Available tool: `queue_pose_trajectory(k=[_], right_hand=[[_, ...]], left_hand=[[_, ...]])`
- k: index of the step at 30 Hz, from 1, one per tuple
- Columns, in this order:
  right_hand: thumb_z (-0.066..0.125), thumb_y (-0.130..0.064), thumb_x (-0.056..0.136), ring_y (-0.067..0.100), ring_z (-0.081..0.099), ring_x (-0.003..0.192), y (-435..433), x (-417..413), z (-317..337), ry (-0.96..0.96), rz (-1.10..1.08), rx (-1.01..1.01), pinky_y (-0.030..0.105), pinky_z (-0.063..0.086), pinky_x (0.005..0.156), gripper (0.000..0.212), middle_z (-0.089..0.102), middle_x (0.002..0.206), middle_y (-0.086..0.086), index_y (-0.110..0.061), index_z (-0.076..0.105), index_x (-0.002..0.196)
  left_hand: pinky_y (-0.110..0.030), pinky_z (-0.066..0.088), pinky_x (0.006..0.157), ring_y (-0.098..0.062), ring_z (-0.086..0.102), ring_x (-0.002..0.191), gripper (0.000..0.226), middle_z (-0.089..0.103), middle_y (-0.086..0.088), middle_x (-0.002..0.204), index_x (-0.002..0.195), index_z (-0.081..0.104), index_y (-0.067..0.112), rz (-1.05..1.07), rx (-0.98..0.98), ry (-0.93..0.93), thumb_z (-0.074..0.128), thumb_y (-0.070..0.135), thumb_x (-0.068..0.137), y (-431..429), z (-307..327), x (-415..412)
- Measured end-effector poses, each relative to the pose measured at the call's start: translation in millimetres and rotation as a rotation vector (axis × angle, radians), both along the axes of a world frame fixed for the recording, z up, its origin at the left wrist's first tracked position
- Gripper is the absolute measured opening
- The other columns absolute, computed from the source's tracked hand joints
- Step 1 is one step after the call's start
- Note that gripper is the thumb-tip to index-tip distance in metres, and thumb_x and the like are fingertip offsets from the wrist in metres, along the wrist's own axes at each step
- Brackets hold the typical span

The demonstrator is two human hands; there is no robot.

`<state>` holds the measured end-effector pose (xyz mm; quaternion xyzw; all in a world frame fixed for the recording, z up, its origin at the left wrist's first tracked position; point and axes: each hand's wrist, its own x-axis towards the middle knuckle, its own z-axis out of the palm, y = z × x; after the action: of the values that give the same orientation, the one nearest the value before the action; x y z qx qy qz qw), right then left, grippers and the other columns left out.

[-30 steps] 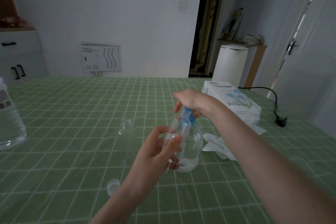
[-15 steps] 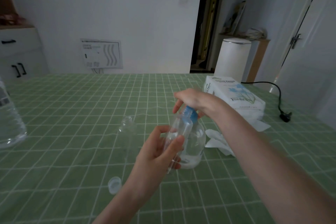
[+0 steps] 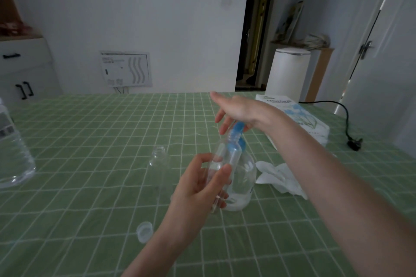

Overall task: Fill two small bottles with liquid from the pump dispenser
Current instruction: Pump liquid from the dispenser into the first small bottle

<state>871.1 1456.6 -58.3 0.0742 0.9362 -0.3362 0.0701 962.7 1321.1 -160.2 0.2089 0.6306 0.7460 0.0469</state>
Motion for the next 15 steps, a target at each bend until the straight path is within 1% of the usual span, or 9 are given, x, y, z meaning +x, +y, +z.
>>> queue_pose_trajectory(k=[2, 3, 4, 6, 7, 9, 13, 15], right_hand=[[0.013, -0.064, 0.096, 0.032, 0.061, 0.109, -2, -2, 6, 0.018, -0.013, -0.051, 0.036, 0.039, 0.071, 0.075, 0.071, 0.094, 0.012, -0.009, 0.063, 0.108], [0.012, -0.064, 0.097, 0.032, 0.062, 0.107, -4, -4, 7, 0.024, -0.012, -0.050, 0.035, 0.037, 0.069, 0.076, 0.071, 0.089, 0.012, -0.009, 0.063, 0.108], [0.011, -0.063, 0.097, 0.032, 0.062, 0.108, -5, -4, 6, 0.022, -0.006, -0.034, 0.037, 0.039, 0.073, 0.076, 0.071, 0.088, 0.011, -0.009, 0.063, 0.107], [0.010, -0.063, 0.097, 0.032, 0.059, 0.112, -6, -5, 0, 0.010, 0.013, 0.013, 0.041, 0.044, 0.088, 0.078, 0.069, 0.095, 0.012, -0.008, 0.064, 0.107], [0.009, -0.062, 0.097, 0.032, 0.058, 0.113, -6, -5, -4, 0.007, 0.016, 0.030, 0.042, 0.044, 0.089, 0.079, 0.068, 0.101, 0.013, -0.007, 0.065, 0.108], [0.010, -0.061, 0.098, 0.032, 0.058, 0.112, -6, -5, -8, 0.013, 0.011, 0.037, 0.040, 0.044, 0.082, 0.081, 0.066, 0.112, 0.015, -0.006, 0.067, 0.109], [0.012, -0.058, 0.100, 0.032, 0.057, 0.113, -5, -5, -11, -0.010, 0.006, 0.059, 0.036, 0.043, 0.073, 0.078, 0.058, 0.130, 0.017, -0.005, 0.068, 0.110], [0.014, -0.057, 0.100, 0.032, 0.057, 0.112, -3, -6, -13, -0.021, 0.002, 0.066, 0.035, 0.041, 0.069, 0.076, 0.056, 0.134, 0.016, -0.005, 0.069, 0.110]], left_hand=[[-0.014, 0.043, 0.047, -0.008, 0.058, 0.052, 0.044, 0.067, 0.003, 0.068, 0.096, 0.058, 0.017, -0.002, -0.004, 0.002, 0.061, 0.048, 0.064, 0, 0, -1], [-0.014, 0.044, 0.047, -0.008, 0.058, 0.052, 0.044, 0.067, 0.003, 0.068, 0.096, 0.058, 0.017, -0.005, -0.007, 0.005, 0.061, 0.048, 0.065, -1, 1, -1], [-0.014, 0.044, 0.047, -0.008, 0.058, 0.053, 0.044, 0.067, 0.003, 0.069, 0.097, 0.058, 0.017, -0.008, -0.009, 0.008, 0.060, 0.048, 0.065, -1, 1, -1], [-0.015, 0.044, 0.047, -0.009, 0.058, 0.053, 0.044, 0.067, 0.003, 0.068, 0.096, 0.058, 0.017, -0.005, -0.006, 0.009, 0.061, 0.048, 0.065, 0, 0, -1], [-0.015, 0.044, 0.047, -0.009, 0.058, 0.053, 0.043, 0.067, 0.003, 0.068, 0.096, 0.058, 0.017, -0.004, -0.008, 0.010, 0.061, 0.047, 0.065, 0, 0, -1], [-0.015, 0.044, 0.047, -0.009, 0.058, 0.053, 0.042, 0.067, 0.002, 0.068, 0.096, 0.058, 0.017, -0.006, -0.007, 0.010, 0.061, 0.046, 0.066, 0, 0, -1], [-0.016, 0.044, 0.048, -0.009, 0.058, 0.054, 0.040, 0.067, 0.003, 0.068, 0.096, 0.058, 0.017, -0.018, 0.009, 0.003, 0.062, 0.044, 0.066, -1, -1, -3], [-0.015, 0.045, 0.048, -0.009, 0.058, 0.054, 0.040, 0.067, 0.003, 0.068, 0.096, 0.058, 0.017, -0.030, 0.011, 0.000, 0.062, 0.044, 0.066, -1, -1, -3]])
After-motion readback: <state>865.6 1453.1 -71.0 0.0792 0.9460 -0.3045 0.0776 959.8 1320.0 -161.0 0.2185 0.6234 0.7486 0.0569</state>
